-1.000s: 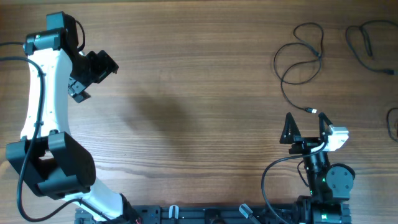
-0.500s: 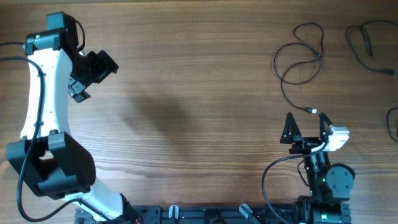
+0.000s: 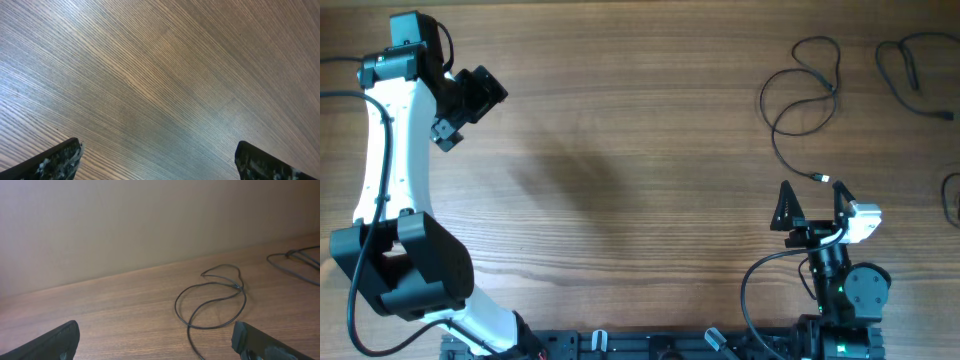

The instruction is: Untangle cables

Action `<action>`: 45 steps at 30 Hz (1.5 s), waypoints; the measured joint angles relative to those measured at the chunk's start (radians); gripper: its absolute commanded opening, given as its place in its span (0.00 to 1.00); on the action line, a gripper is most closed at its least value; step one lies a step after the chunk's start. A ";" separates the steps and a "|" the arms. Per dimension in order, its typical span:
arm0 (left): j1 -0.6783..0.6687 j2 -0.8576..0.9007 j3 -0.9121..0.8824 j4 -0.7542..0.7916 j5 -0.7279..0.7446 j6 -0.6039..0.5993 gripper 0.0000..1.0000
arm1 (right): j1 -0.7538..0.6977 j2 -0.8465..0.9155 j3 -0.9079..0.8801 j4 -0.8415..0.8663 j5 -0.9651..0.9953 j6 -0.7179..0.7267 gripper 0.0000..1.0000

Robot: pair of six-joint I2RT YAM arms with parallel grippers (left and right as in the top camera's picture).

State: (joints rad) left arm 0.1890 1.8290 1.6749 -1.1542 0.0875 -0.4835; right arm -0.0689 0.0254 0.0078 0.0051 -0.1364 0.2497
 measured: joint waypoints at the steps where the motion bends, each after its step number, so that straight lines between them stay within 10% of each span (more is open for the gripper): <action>1: 0.000 0.000 0.000 0.000 0.000 0.000 1.00 | 0.000 0.000 0.000 0.000 0.000 0.000 1.00; 45: 0.000 0.000 0.000 -0.024 0.000 0.000 1.00 | 0.003 0.000 0.000 -0.005 0.060 -0.342 1.00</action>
State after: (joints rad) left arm 0.1894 1.8290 1.6749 -1.1782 0.0875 -0.4835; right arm -0.0662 0.0254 0.0078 0.0006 -0.0765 -0.0925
